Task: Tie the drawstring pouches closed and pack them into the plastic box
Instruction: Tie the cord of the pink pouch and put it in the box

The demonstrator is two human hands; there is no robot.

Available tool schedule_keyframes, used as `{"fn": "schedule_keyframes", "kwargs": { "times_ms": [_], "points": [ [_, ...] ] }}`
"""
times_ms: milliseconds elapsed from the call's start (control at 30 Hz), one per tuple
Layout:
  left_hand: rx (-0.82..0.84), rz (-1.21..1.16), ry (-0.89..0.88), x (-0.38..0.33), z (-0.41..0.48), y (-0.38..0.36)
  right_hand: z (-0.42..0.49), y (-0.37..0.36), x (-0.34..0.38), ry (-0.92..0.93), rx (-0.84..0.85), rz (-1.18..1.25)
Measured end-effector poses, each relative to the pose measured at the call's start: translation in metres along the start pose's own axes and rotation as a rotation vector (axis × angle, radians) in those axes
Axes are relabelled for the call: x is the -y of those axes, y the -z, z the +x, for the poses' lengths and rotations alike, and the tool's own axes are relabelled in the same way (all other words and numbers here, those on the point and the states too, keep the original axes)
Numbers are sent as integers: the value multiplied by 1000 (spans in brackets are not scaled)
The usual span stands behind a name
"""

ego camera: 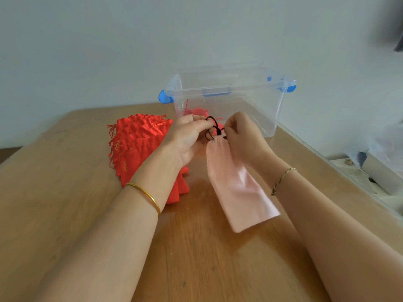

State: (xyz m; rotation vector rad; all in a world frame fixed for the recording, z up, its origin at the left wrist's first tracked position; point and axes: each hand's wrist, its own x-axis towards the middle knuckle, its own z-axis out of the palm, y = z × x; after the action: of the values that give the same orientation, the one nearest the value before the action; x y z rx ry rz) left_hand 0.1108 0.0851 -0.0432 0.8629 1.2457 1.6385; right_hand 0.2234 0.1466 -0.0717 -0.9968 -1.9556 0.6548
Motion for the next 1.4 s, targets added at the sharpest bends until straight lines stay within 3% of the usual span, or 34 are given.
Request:
{"fn": "schedule_keyframes", "kwargs": {
  "times_ms": [200, 367, 500, 667, 800, 1067, 1234, 1400],
  "points": [
    [-36, -51, 58, 1, 4, 7, 1, 7, 2, -10, 48, -95],
    [-72, 11, 117, 1, 6, 10, 1, 8, 2, -201, 18, 206],
    [-87, -22, 146, 0, 6, 10, 1, 8, -6, -138, -7, -125],
    [-219, 44, 95, 0, 8, 10, 2, 8, -11, -141, 20, -299],
    [-251, -4, 85, -1, 9, 11, 4, 7, -16, -150, 58, -364],
    [-117, -109, 31, -4, 5, 9, 2, 8, -14, -136, 84, -355],
    [-81, 73, 52, 1, 0, 9, 3, 17, -14, -181, 2, -396],
    [46, 399, 23, 6, -4, 4, 0, 17, -9, -96, -109, -403]
  ]
}}
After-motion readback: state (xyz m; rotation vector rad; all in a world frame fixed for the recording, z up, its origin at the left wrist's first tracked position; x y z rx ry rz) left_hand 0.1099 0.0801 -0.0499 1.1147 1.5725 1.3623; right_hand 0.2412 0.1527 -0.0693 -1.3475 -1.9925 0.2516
